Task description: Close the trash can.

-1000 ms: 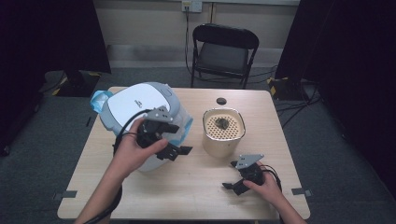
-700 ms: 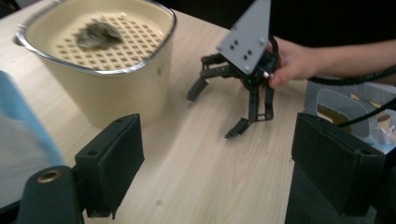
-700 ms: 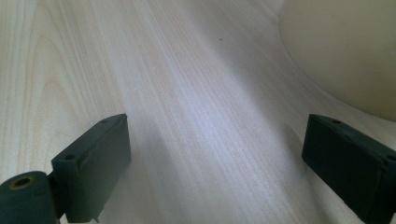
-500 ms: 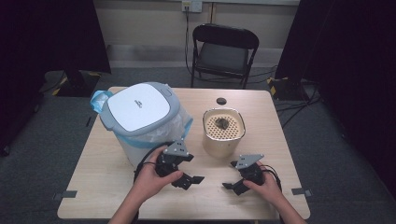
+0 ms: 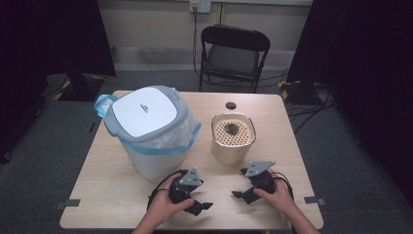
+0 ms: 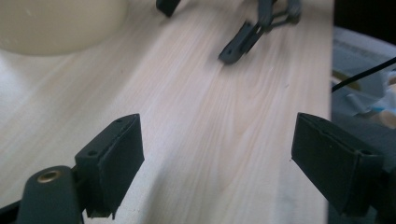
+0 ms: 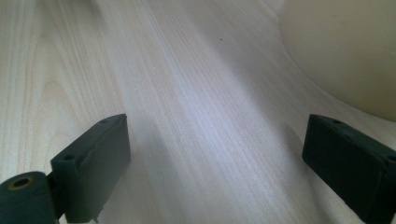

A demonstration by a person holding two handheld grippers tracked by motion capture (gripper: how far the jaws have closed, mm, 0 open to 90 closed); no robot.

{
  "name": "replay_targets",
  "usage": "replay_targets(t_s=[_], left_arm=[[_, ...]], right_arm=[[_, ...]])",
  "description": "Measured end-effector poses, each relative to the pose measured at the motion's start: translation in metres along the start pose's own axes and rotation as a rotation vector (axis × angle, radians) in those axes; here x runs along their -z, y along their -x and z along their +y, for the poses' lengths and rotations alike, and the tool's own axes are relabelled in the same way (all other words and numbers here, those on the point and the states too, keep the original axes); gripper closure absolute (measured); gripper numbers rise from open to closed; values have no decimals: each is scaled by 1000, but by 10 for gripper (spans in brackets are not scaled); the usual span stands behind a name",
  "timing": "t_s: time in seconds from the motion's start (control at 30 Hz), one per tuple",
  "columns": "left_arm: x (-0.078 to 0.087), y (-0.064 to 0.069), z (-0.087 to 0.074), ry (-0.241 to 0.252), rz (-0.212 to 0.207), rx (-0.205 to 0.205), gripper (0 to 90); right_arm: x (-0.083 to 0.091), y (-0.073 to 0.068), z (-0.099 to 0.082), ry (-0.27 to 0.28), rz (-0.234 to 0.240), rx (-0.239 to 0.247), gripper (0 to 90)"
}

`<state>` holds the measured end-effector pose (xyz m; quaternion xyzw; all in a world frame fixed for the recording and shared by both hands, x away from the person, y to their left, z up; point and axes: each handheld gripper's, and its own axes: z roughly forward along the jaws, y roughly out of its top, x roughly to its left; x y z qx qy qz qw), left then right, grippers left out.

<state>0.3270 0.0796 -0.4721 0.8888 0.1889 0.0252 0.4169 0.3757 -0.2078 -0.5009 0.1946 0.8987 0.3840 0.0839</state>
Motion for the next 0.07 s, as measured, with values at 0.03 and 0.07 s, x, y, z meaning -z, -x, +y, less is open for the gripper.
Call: replay_targets(t_s=[0.03,0.07], left_arm=[[-3,0,-3,-2,-1,2,164],[-7,0,-5,-8,-1,-5,164]], right_arm=[[-1,-1,1,-5,0,-4,34],[-2,-2,1,-13,-3,-1,9]])
